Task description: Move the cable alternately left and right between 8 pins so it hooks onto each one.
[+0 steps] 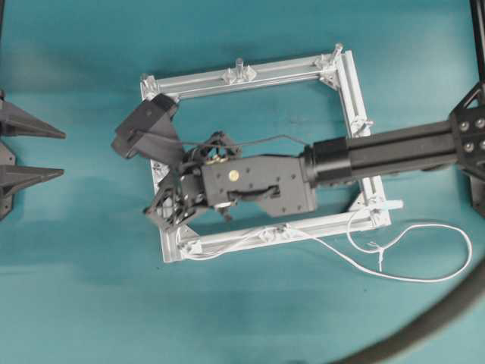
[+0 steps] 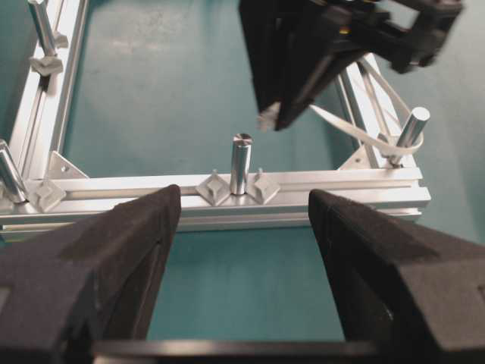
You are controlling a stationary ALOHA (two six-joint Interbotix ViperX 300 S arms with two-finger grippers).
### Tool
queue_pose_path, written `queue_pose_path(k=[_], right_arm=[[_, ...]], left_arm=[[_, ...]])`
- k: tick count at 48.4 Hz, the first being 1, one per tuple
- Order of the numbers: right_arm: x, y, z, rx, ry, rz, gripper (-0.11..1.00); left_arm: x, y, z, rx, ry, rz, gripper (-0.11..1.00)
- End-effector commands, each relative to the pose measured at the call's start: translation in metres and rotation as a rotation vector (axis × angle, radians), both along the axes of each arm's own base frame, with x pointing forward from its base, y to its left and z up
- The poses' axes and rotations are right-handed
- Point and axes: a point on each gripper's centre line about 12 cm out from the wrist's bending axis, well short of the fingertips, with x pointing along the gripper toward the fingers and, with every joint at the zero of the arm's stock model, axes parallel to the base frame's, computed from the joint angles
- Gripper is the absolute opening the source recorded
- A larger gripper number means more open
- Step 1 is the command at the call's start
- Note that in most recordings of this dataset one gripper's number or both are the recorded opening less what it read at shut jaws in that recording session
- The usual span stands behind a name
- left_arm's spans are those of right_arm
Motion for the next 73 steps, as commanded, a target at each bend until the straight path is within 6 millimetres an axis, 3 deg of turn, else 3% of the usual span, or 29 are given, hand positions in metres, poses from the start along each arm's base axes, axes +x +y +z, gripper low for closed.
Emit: queue_pose_path(k=[1,25,43,73], right_arm=[[-0.003,-0.013,0.034,0.003,-0.079,-0.018,0.14],[-0.003,-0.076,0.030,-0.009,-0.069,-0.033,0.14],[0.037,-0.096,0.025,0.054,-0.069,0.068,0.14],[0.068,-0.138,0.035,-0.025,-0.196,0.144,0.14]], left_arm=[[0.001,0.000,0.005,0.005,-0.014,-0.003,0.69],[0.001,0.000,0.005,0.007,-0.013,-0.003,0.69],[0.001,0.000,0.005,0.005,-0.014,-0.003,0.69],[0.001,0.000,0.005,0.005,-0.014,-0.003,0.69]])
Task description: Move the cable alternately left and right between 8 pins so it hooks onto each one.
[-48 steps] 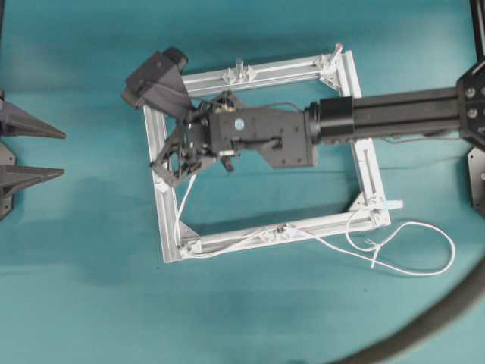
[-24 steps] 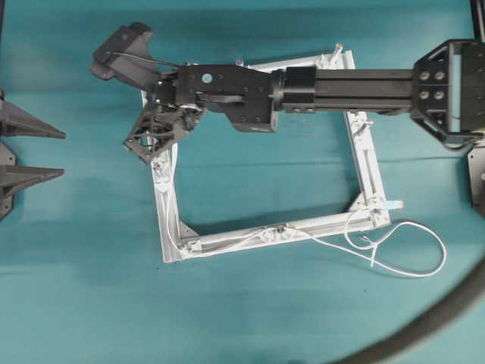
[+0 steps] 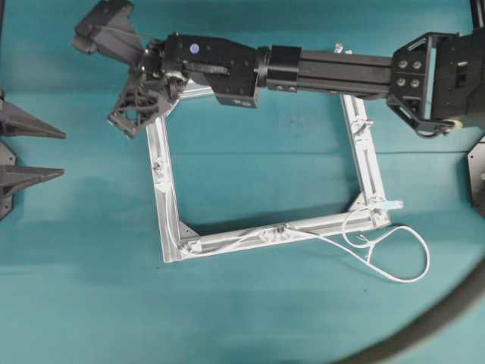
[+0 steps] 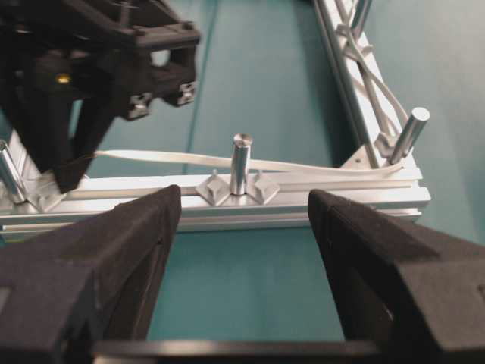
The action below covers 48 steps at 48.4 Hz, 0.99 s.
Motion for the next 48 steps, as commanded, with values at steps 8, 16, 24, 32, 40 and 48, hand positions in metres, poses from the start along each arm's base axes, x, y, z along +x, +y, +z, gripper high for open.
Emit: queue_pose_path(k=[8,16,24,32,40,48], right_arm=[[0.015,-0.005,0.024,-0.062,-0.123,0.018,0.14],[0.020,-0.009,0.024,-0.120,-0.162,0.037,0.14],[0.024,-0.019,0.032,-0.228,-0.200,0.048,0.14],[0.022,-0.033,0.031,-0.303,-0.187,0.038,0.14],[0.014,-0.061,0.031,-0.313,-0.187,-0.074,0.14],[0.008,-0.073,0.032,-0.317,-0.179,-0.157,0.14]], left_arm=[[0.001,0.000,0.005,0.005,-0.014,-0.003,0.69],[0.002,0.000,0.005,0.005,-0.015,-0.003,0.68],[0.002,0.000,0.005,0.007,-0.015,-0.003,0.69],[0.001,0.000,0.005,0.005,-0.014,-0.003,0.69],[0.001,0.000,0.005,0.007,-0.013,-0.003,0.69],[0.001,0.000,0.005,0.005,-0.014,-0.002,0.69]])
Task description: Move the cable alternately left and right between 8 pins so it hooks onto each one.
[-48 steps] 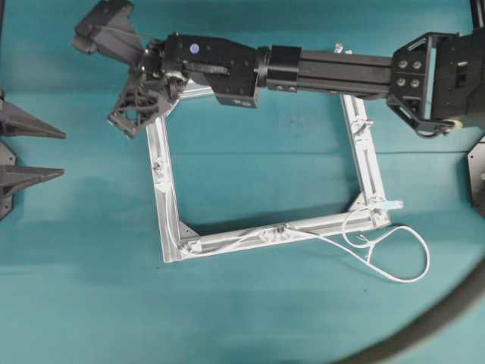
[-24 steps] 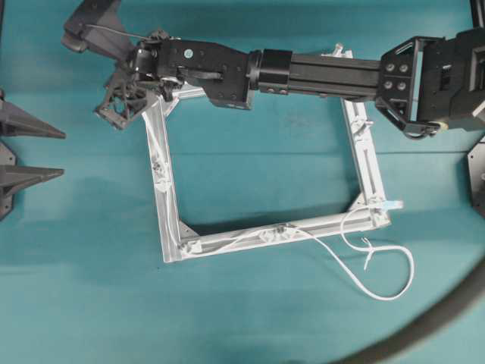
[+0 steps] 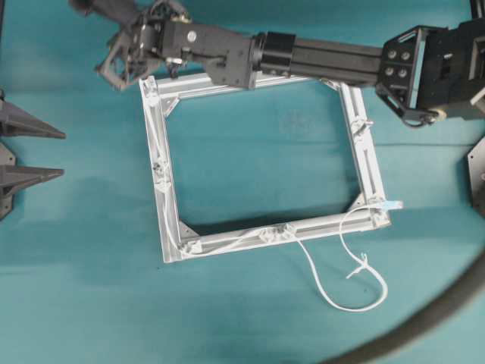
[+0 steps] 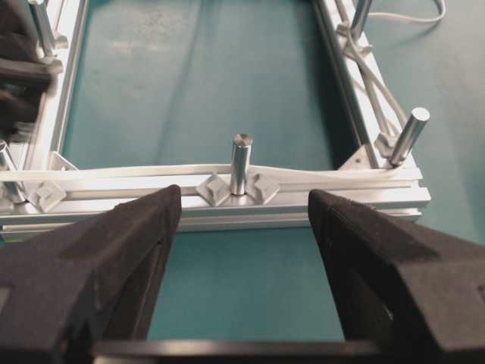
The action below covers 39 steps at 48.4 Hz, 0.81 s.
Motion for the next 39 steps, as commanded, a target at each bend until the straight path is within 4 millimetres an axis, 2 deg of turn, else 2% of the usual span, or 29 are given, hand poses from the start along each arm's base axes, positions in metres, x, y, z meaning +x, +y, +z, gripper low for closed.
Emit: queue_pose_path(k=[1,13,30,39], right_arm=[[-0.001,-0.004,0.029,-0.023,-0.044,-0.025,0.14],[-0.009,-0.001,0.020,0.013,0.016,-0.089,0.14],[-0.009,0.022,0.035,0.012,0.029,-0.070,0.14],[-0.014,0.026,0.032,0.022,0.074,-0.090,0.14]], left_arm=[[0.001,0.000,0.005,0.005,-0.014,-0.003,0.69],[0.001,0.000,0.005,0.005,-0.014,-0.002,0.69],[0.002,0.000,0.006,0.005,-0.017,-0.003,0.69],[0.002,0.000,0.006,0.005,-0.014,-0.002,0.69]])
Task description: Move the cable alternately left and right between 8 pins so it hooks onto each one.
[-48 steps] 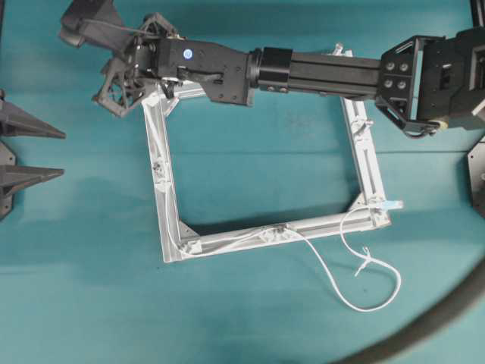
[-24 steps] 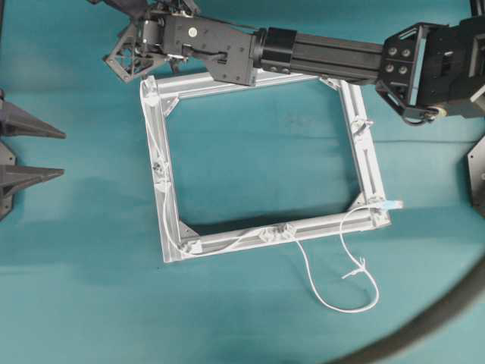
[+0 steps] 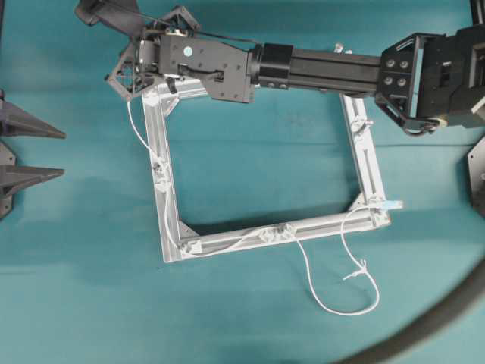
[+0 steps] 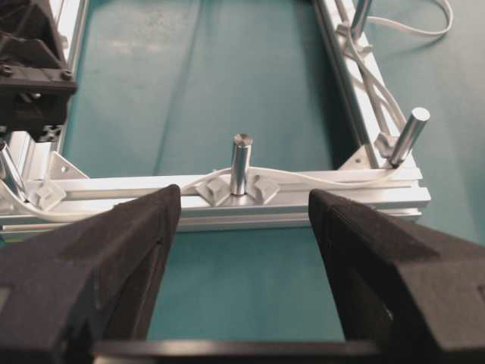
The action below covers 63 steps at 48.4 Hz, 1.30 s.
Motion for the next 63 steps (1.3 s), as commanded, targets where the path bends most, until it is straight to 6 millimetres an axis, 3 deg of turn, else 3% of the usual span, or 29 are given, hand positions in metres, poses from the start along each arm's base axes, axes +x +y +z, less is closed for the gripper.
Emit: queue_pose_path(k=[1,20,47,56,63], right_arm=[[-0.004,0.003,0.041,-0.017,-0.060,-0.006,0.14],[-0.023,0.025,0.043,0.000,-0.035,-0.025,0.14],[-0.049,0.111,0.043,0.039,-0.073,0.171,0.14],[-0.075,0.132,0.032,0.079,-0.048,0.198,0.14],[-0.100,0.131,0.029,0.113,-0.086,0.137,0.14]], left_arm=[[0.002,0.000,0.007,0.004,-0.017,-0.003,0.69],[0.002,0.000,0.008,0.004,-0.018,-0.003,0.69],[0.000,0.000,0.007,0.006,-0.029,-0.002,0.69],[-0.005,-0.001,0.009,0.009,-0.064,-0.004,0.69],[-0.008,-0.001,0.009,0.012,-0.081,-0.003,0.69]])
